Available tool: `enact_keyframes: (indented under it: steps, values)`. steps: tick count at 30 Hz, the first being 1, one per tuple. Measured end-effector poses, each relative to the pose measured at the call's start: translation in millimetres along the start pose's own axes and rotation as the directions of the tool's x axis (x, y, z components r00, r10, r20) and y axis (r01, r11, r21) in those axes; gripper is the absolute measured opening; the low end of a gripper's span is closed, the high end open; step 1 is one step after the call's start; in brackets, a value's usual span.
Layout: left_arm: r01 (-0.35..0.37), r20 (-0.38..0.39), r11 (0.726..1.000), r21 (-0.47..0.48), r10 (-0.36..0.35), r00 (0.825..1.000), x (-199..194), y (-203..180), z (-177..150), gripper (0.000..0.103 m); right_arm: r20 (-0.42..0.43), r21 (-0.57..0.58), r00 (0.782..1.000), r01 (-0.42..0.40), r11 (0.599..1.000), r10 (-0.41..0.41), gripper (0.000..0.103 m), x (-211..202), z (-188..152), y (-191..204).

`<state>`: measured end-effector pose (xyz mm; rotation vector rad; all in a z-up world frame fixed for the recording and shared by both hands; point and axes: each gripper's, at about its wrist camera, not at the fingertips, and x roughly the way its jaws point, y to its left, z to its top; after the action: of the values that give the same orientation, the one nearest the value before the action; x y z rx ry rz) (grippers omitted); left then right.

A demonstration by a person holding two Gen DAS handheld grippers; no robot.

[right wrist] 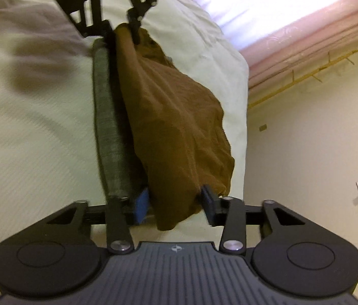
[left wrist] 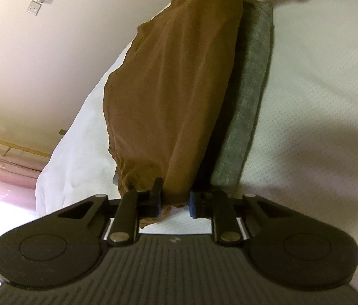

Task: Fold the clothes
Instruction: 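Lift the folded shorts with both grippers and carry them onto the grey garment, then open both grippers and release the shorts on the grey garment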

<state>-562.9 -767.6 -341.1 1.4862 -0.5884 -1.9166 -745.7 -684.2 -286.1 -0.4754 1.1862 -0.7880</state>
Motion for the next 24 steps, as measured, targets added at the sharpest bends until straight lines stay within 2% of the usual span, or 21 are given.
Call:
enact_keyframes:
  steps: [2,4,6,8,11,13,15,20,22,24]
  values:
    - [-0.026,0.008,0.999,-0.023,0.026,1.000,-12,-6,2,0.014,-0.005,-0.026,1.000,0.000,1.000,0.000,0.019,13,1,-3]
    - [-0.038,0.015,0.999,-0.036,0.039,0.999,-16,-9,5,0.013,0.021,-0.073,0.996,0.086,0.994,-0.084,0.018,18,2,-4]
    - [-0.027,0.002,0.999,-0.036,0.027,1.000,-14,-18,5,0.013,0.041,-0.051,0.989,0.146,0.988,-0.144,0.018,16,4,-13]
    - [-0.020,-0.008,0.999,-0.026,0.020,1.000,-10,-24,5,0.013,0.011,-0.053,0.993,0.119,0.991,-0.119,0.018,23,-2,-2]
    - [-0.013,-0.011,1.000,-0.017,0.013,1.000,-11,-23,6,0.013,-0.051,-0.113,0.998,0.029,0.993,-0.035,0.019,38,-19,30]
    - [-0.009,-0.010,1.000,-0.024,0.008,1.000,-10,-17,7,0.016,-0.072,-0.091,0.997,0.026,0.996,-0.032,0.020,39,-21,35]
    - [0.002,-0.009,0.999,-0.041,-0.002,1.000,-12,-10,6,0.016,-0.093,-0.034,0.995,0.020,0.999,-0.024,0.028,31,-21,27]
    - [0.013,-0.021,0.990,-0.138,-0.016,1.000,-41,7,-8,0.017,-0.147,0.123,0.989,-0.012,0.992,0.030,0.030,4,-23,5]
    - [0.006,-0.017,0.981,-0.196,-0.010,1.000,-52,14,-11,0.017,-0.133,0.227,0.988,-0.051,0.973,0.082,0.030,-9,-23,-4]
    - [-0.002,-0.006,0.965,-0.262,0.000,1.000,-59,21,-10,0.017,-0.076,0.356,0.987,-0.104,0.929,0.139,0.028,-26,-15,-14]
